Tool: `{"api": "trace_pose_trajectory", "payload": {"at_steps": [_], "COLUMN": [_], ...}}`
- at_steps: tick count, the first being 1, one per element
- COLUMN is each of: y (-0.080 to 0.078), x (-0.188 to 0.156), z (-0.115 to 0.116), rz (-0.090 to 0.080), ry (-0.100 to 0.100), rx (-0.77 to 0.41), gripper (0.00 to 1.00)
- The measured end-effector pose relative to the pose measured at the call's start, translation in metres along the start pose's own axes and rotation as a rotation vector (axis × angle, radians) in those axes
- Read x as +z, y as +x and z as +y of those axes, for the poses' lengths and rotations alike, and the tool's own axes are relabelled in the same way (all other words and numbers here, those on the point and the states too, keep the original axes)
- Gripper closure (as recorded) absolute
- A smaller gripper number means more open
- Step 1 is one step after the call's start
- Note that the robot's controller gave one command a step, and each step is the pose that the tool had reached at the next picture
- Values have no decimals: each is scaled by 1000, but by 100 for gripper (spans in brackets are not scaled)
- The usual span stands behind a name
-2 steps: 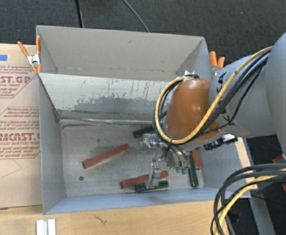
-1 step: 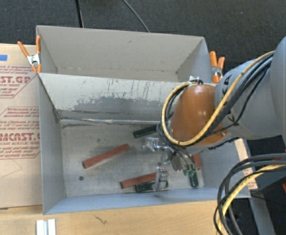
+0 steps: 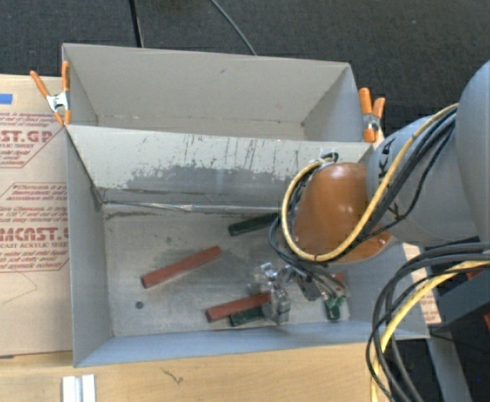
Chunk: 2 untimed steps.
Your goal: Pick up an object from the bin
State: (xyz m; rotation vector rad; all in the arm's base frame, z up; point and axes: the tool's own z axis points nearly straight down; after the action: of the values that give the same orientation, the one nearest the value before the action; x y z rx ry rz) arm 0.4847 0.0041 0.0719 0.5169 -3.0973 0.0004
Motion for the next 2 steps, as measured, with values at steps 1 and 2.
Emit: {"api": "trace_pose_trajectory", "payload": {"at_steps": [1, 2], "y": [0, -2], "x": [0, -30], "z": [0, 7], "rz": [0, 2], "ry": [0, -2], "rx": [0, -109], "gripper": [100, 100]}}
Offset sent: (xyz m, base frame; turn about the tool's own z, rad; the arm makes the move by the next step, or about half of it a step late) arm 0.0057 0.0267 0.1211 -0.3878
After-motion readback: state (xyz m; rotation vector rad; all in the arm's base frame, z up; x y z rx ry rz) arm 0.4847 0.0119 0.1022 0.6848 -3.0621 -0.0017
